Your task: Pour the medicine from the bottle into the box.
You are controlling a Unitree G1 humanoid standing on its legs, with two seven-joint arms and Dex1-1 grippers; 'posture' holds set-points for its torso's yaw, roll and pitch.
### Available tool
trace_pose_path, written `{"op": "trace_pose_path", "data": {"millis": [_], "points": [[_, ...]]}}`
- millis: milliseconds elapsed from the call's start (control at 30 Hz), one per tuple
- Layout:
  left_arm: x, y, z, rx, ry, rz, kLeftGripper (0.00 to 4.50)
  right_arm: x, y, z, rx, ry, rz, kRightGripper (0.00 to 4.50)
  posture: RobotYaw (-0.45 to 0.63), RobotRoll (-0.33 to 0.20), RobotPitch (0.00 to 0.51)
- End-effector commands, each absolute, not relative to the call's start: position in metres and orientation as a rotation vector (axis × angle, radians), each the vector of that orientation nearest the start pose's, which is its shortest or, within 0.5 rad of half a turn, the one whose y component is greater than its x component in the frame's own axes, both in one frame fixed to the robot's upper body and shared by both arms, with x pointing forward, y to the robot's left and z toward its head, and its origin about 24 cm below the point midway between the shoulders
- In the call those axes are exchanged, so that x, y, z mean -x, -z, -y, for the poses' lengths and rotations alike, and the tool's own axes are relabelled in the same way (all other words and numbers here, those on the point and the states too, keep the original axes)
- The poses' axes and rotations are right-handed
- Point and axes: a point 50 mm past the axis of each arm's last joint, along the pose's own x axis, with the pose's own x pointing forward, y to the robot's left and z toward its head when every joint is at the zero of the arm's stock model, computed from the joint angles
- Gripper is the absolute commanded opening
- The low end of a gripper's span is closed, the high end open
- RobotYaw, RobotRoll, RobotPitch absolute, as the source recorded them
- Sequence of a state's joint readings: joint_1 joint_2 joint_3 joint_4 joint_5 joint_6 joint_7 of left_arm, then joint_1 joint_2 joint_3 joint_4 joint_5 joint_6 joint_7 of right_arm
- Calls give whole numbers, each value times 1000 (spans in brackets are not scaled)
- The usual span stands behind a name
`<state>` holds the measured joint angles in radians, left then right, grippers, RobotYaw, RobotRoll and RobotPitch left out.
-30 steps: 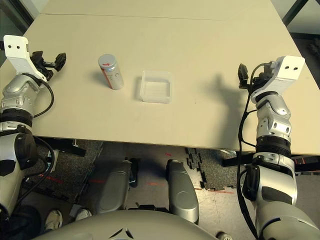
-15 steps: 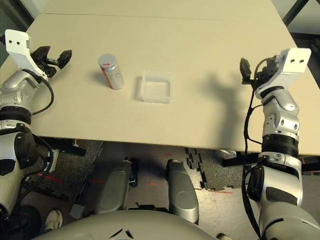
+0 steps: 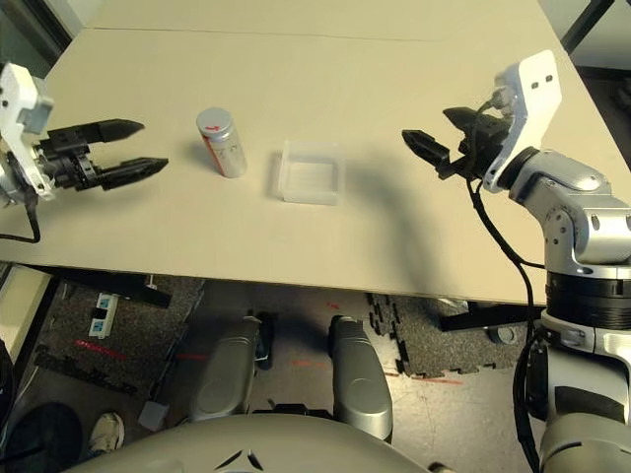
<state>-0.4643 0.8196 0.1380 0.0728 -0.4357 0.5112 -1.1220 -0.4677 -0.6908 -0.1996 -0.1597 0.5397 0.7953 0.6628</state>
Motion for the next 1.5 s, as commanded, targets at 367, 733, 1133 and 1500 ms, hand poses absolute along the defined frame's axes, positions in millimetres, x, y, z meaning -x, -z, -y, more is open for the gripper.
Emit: {"op": "trace_pose_path", "data": {"millis": [367, 733, 1133, 1500], "points": [[-317, -146, -256, -223, 849, -182, 4457, -283, -209, 179, 92, -796, -119, 4500, -2, 0, 180], [-338, -138, -238, -231, 880, -153, 4457, -278, -210, 170, 97, -813, -110, 4500, -43, 0, 183], [-348, -123, -233, -230, 888, -175, 4457, -277, -220, 160, 101, -833, -71, 4500, -80, 0, 189], [-354, -111, -222, -213, 866, -142, 4457, -277, -225, 156, 94, -845, -54, 4500, -81, 0, 185]]}}
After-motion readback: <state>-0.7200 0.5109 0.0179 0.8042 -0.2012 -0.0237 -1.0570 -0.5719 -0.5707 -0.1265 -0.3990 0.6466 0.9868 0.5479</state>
